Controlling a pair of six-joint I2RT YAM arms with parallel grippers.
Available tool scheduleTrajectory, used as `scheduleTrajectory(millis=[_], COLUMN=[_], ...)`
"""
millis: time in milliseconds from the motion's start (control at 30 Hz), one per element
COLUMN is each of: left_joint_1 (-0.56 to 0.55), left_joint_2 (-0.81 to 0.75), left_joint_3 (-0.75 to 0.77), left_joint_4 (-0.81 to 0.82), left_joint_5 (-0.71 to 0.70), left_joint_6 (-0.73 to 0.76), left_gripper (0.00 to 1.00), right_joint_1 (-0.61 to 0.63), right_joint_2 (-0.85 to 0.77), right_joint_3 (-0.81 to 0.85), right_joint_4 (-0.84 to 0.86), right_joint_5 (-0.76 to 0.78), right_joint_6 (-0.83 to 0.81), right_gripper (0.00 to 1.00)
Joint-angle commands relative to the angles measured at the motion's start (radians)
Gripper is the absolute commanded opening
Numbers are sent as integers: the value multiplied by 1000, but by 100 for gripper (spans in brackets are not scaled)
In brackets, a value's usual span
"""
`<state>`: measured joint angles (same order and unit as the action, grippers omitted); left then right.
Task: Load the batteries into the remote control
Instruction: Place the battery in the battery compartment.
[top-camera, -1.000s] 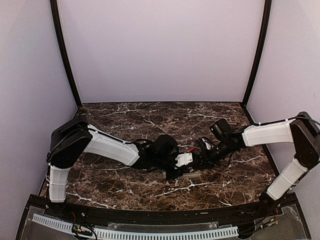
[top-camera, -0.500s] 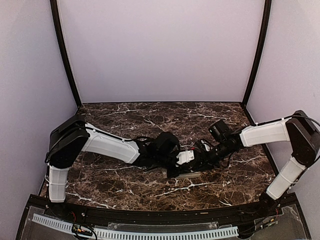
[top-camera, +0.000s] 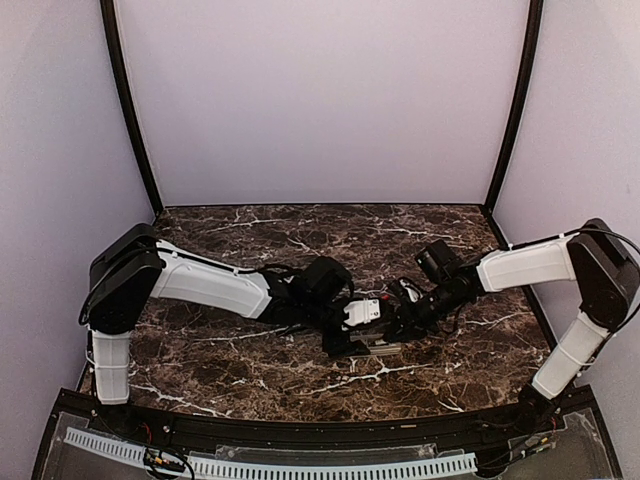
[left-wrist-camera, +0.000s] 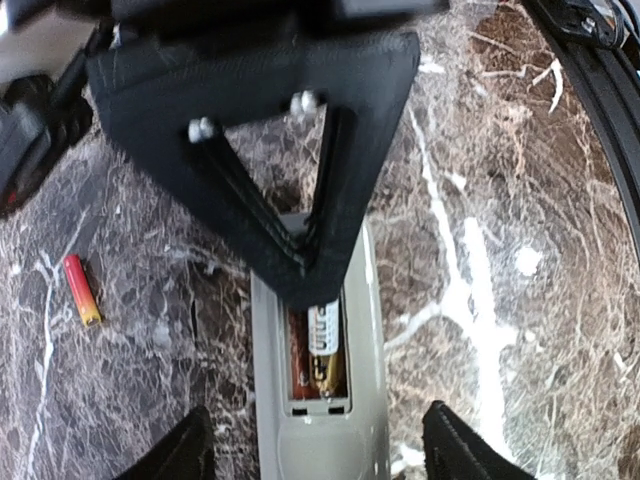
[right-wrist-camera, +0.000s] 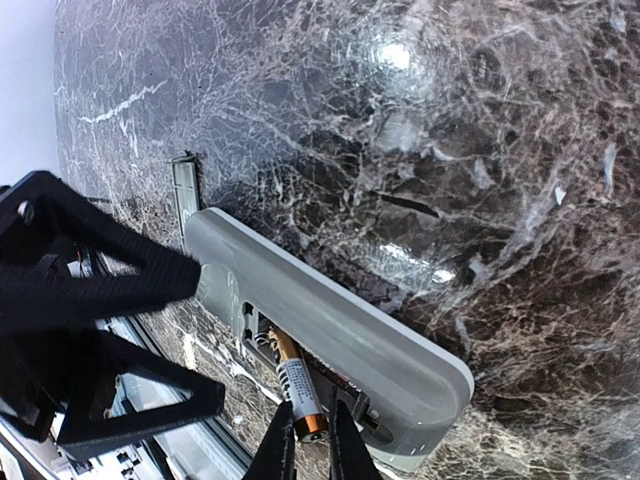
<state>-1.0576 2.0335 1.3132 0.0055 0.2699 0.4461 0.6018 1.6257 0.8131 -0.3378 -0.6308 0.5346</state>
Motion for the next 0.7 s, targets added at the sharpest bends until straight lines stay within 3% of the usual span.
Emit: scheduleTrajectory(millis=[0,667], left_joint_1=[10,45], left_joint_2=[-48,-25], left_joint_3=[-35,-98], left_joint_4=[-71,-22], left_joint_5=[2,11], left_joint_6=[33,25], left_gripper=[73,66], right_joint_1=[2,0], right_joint_2=[32,39], right_joint_3=[24,69], right_joint_4=[-17,-83], right_joint_5=[47,56], right_joint_6=[-34,-99], right_gripper=[9,18])
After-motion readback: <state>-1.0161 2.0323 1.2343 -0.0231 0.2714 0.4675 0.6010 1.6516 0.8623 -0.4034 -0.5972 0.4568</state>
